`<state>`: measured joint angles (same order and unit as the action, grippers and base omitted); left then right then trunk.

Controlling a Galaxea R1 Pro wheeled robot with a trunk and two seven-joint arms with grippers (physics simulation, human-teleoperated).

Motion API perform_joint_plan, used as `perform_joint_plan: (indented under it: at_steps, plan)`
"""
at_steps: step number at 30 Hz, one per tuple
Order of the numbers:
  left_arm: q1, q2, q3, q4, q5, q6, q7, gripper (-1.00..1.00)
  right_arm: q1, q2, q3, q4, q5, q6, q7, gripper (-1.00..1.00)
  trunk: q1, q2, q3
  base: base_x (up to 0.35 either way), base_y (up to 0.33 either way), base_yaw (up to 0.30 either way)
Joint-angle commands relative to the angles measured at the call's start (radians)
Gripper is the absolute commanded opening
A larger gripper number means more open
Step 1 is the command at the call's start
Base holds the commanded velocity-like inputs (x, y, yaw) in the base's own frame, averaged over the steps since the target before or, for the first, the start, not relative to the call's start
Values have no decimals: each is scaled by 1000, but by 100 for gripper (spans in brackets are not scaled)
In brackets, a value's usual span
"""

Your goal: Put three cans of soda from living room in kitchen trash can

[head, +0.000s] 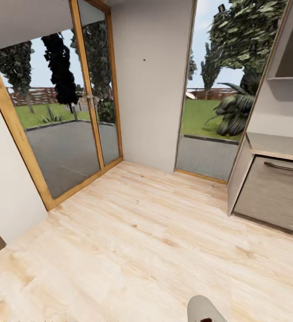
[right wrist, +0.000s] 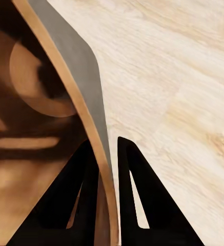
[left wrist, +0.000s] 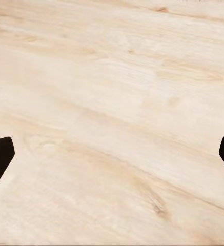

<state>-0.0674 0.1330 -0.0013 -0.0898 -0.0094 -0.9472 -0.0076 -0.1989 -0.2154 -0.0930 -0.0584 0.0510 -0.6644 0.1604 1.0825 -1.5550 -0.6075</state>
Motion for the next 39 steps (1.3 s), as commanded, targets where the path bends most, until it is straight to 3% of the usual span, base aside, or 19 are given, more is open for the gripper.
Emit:
perform_joint_plan:
  at_steps: [1, 6, 8, 10, 11, 14, 16, 18, 20, 26, 33, 39]
  plan:
    - [0, -1, 0, -1, 1, 1, 1, 100, 0, 4, 0, -11, -1, 1, 7, -100, 0, 0, 0, 103, -53, 259]
    - [-9, -11, 4, -13, 9, 5, 7, 100, 0, 33, 7, -125, 1, 5, 11, -100, 0, 0, 0, 155, -26, 259]
    - [-16, -26, 5, -45, 11, 6, 39, 100, 0, 61, 56, -233, 2, 21, 13, -100, 0, 0, 0, 250, -6, 259]
    - [-18, -32, 6, -107, 12, 8, 89, 100, -1, 80, 117, -340, 2, 90, 11, -100, 0, 0, 0, 286, -3, 259]
    - [-18, -35, 5, -201, 10, 10, 145, 100, -1, 90, 177, -475, 2, 227, 6, -100, 0, 0, 0, 307, -1, 259]
    - [-18, -37, 4, -301, 5, 26, 188, 100, 0, 96, 214, -627, 1, 373, 4, -100, 0, 0, 1, 313, 14, 258]
    - [-19, -38, 2, -390, 4, 98, 212, 100, 1, 98, 232, -754, 0, 470, 3, -100, 0, 0, 1, 293, 52, 257]
    - [-19, -38, -1, -508, 6, 233, 225, 100, 1, 100, 245, -852, 0, 535, 2, -100, 0, 0, 2, 223, 71, 256]
    - [-19, -38, -2, -608, 8, 322, 229, 100, 1, 100, 250, -887, 0, 556, 4, -100, 0, 0, 3, 188, 78, 256]
    - [-19, -37, -5, -772, 5, 464, 231, 100, 5, 88, 243, -910, -12, 566, 14, -100, 0, 0, 5, 152, 51, 239]
    - [-9, -27, 0, -780, 10, 473, 229, 100, 24, 73, 202, -875, -16, 526, 16, -100, 0, 0, 5, 121, 4, 237]
    - [-6, -26, 1, -780, 8, 472, 226, 100, 25, 72, 198, -859, -15, 521, 16, -100, 0, 0, 5, 109, 0, 246]
